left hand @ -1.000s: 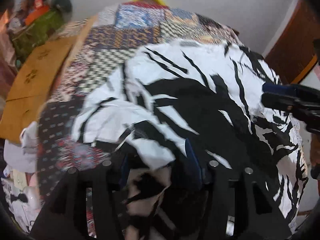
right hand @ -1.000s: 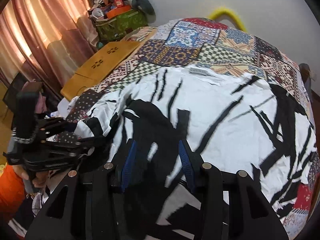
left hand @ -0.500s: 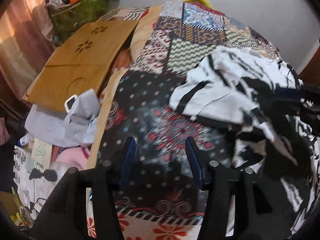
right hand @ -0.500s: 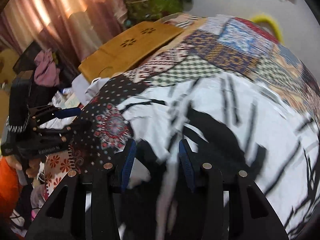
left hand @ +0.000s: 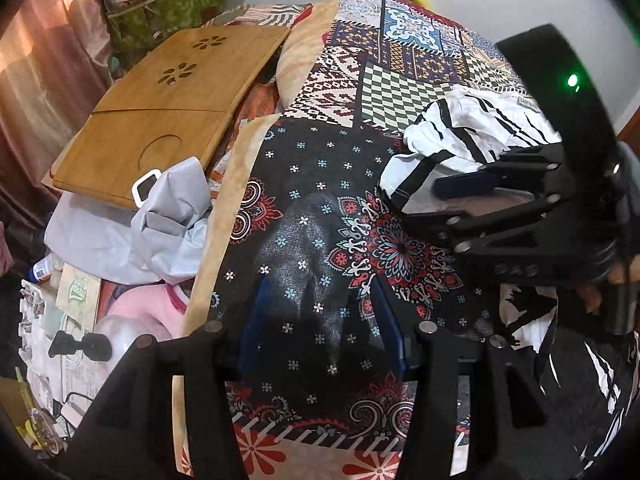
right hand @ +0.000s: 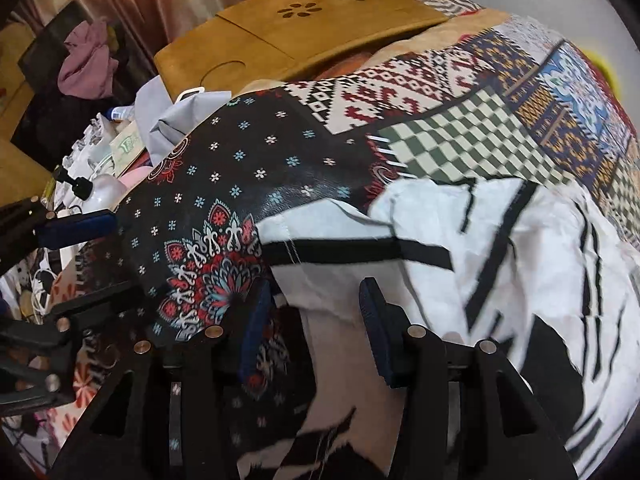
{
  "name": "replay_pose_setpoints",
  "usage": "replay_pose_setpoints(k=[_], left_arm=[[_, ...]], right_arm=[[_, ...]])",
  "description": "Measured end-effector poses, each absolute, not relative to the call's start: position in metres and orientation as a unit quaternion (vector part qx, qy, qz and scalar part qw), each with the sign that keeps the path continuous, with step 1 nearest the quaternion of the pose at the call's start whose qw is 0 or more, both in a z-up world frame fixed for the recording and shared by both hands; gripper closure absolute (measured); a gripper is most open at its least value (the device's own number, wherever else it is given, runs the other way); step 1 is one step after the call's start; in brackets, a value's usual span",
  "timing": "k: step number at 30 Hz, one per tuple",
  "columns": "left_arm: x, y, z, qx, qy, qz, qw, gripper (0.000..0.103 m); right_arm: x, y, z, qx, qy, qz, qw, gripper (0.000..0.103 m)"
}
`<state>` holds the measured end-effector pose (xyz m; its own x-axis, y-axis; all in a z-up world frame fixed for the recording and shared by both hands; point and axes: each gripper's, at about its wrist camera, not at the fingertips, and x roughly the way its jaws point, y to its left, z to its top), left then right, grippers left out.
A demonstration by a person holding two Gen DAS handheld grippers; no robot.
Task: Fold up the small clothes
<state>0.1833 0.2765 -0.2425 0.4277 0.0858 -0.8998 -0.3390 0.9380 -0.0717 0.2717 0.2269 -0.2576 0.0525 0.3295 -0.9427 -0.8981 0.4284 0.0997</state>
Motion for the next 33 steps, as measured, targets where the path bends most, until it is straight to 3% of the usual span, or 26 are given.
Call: replay_pose_setpoints(k=[3,6,21,33], left_arm=[[0.187,0.274,-0.247,-0.114,0.524,0.127,0.835,0.052],[0.192,0.271,-0.249,-0.115,0.527,0.125,0.833,0.052],[0.235,0.222,-0.22,-0.109,0.503,0.084,0.853,0.051],[0.28,0.164,-0.248,-0.08,0.539,0.053,0.837,0.046]], right_arm=[[0.264,0.23,-0.26,-0.289,0.499,0.465,0.672,0.086],[0.267,0.229,-0.257,-0.275,0.504,0.463,0.675,0.093],[0.337,0.108,-0.157,-0.12,0.458,0.424,0.772,0.094],[0.372,0.026,-0.195,-0.109,0.506,0.336,0.787,0.092]])
